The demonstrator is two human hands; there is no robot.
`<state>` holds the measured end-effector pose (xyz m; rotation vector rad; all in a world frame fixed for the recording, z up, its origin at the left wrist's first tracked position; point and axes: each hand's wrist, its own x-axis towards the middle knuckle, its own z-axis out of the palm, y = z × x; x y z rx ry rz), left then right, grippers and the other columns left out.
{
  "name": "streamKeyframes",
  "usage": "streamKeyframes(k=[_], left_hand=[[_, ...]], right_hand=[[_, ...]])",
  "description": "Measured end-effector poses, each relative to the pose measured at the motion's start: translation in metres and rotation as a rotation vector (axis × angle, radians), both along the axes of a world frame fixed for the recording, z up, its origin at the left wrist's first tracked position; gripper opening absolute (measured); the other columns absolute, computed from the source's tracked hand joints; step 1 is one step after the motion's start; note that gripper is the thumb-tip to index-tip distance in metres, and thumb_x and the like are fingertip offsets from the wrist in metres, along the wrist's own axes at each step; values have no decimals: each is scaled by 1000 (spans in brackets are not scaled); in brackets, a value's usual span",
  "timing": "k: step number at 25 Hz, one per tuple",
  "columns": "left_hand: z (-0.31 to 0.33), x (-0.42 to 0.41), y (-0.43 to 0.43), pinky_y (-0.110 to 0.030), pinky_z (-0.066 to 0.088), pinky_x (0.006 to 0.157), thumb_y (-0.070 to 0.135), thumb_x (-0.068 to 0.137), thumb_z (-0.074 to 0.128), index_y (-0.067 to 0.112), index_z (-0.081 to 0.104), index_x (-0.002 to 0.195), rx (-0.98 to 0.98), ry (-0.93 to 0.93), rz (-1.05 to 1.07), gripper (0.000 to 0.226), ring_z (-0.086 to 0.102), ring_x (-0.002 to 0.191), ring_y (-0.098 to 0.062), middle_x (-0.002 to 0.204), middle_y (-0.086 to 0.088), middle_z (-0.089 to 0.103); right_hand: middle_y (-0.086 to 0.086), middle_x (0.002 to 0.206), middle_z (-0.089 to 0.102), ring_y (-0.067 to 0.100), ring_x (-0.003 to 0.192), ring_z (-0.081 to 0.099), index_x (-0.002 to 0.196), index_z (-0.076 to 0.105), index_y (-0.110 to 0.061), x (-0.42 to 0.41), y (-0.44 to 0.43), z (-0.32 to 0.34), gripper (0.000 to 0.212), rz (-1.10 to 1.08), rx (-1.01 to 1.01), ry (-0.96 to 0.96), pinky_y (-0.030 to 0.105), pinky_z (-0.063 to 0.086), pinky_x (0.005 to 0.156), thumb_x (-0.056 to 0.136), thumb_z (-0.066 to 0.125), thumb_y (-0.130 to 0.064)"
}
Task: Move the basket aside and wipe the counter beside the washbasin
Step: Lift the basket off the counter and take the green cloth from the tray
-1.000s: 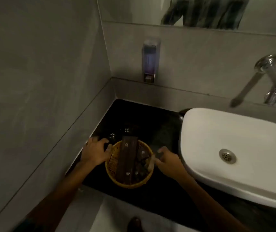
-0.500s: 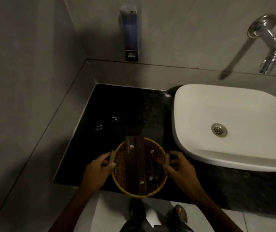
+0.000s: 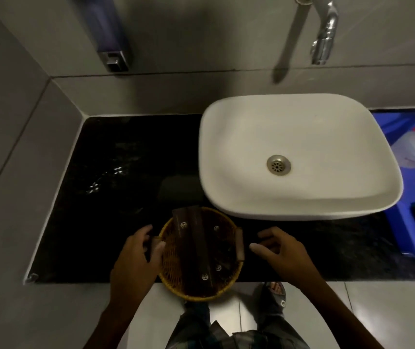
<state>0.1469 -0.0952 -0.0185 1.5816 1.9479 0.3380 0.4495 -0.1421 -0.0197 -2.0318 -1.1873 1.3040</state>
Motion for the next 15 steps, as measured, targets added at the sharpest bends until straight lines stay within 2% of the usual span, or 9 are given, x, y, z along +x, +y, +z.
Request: streamKeyframes(k=[2, 4, 7, 9, 12, 14, 15], left_hand=[[21, 42, 7, -37, 47, 81, 36, 89, 60, 30, 45, 132, 152, 8, 22, 46, 59, 108, -20, 125, -1, 58], [40, 109, 7, -34, 49, 82, 33, 88, 60, 35, 46, 127, 282, -56, -49, 41, 60, 102, -15, 118, 4, 60], [56, 221, 10, -17, 48, 78, 28, 88, 62, 36, 49, 123, 401, -212, -296, 38, 58, 92, -2, 110, 14, 60], [60, 299, 10, -15, 48, 76, 27, 89, 61, 33, 51, 124, 461, -287, -517, 37, 58, 93, -2, 109, 14, 62], [56, 411, 5, -27, 52, 82, 28, 88, 56, 31, 55, 122, 473, -355, -757, 34, 61, 100, -11, 110, 9, 64], [37, 515, -13, -34, 51, 91, 27, 89, 54, 25, 59, 121, 395, -331, -1006, 33, 60, 108, -22, 117, 1, 65], [26, 529, -19, -37, 49, 95, 26, 89, 53, 20, 59, 123, 327, -285, -1123, 35, 57, 114, -26, 123, -3, 64]], right_hand=[[-5, 78, 72, 5, 70, 69, 90, 68, -24, 47, -5, 11, 15, 30, 11, -13, 12, 50, 60, 81, 77, -31], [-3, 68, 73, 6, 60, 70, 81, 70, -24, 107, -12, 24, 9, 1, 34, -47, 15, 52, 58, 82, 77, -29], [-9, 58, 71, 5, 51, 66, 74, 71, -19, 200, -23, 31, 12, -172, 96, -173, 24, 53, 60, 81, 77, -26], [0, 67, 73, 18, 65, 68, 77, 73, -15, 268, -38, 32, 12, -311, 105, -318, 30, 51, 68, 82, 77, -25], [17, 100, 76, 32, 100, 69, 96, 73, -7, 365, -59, 19, 23, -384, -52, -566, 38, 50, 87, 84, 74, -27], [21, 115, 70, 36, 111, 64, 110, 68, -4, 444, -81, 0, 36, -438, -184, -605, 40, 48, 93, 84, 74, -28], [22, 120, 68, 37, 115, 62, 116, 64, -3, 450, -81, -10, 43, -395, -221, -590, 40, 48, 93, 83, 75, -29]])
